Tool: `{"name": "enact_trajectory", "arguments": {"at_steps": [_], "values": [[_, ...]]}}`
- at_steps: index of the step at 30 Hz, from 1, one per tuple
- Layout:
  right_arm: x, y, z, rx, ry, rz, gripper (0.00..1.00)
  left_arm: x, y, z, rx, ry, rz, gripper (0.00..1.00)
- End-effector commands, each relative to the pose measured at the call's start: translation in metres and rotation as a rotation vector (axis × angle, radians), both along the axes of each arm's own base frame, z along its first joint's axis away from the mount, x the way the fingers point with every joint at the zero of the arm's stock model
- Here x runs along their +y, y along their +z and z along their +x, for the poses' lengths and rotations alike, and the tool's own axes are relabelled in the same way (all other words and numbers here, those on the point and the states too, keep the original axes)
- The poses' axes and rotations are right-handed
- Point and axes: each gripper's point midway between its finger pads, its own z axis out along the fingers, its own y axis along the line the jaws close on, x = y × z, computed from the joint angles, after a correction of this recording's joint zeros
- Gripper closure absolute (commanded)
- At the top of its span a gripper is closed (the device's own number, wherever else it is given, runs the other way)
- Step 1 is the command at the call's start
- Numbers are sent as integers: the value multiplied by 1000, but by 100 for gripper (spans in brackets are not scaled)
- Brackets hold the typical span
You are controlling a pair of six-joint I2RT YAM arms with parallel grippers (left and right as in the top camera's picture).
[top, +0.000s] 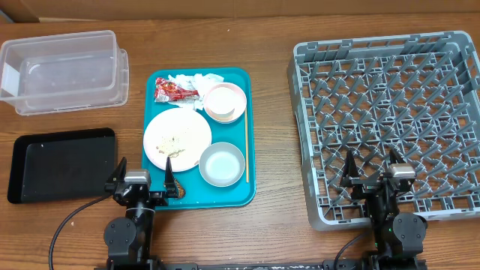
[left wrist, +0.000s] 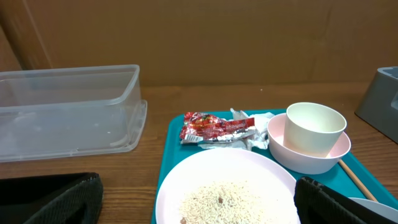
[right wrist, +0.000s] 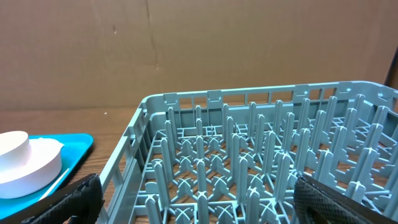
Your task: Sort waste into correct bins and load items into the dishwasher
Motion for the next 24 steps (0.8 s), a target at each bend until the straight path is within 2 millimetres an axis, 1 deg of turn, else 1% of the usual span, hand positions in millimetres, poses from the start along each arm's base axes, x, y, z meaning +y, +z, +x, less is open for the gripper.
{"name": "enact_trajectory", "arguments": {"at_steps": [1, 19, 24], "values": [[1, -1, 0, -5, 5, -7, 0, 0, 0, 0, -6, 0, 20, 0], [1, -1, 0, -5, 5, -7, 0, 0, 0, 0, -6, -1, 19, 0], [1, -1, 0, -5, 5, -7, 0, 0, 4, 0, -24, 0, 8, 0]]}}
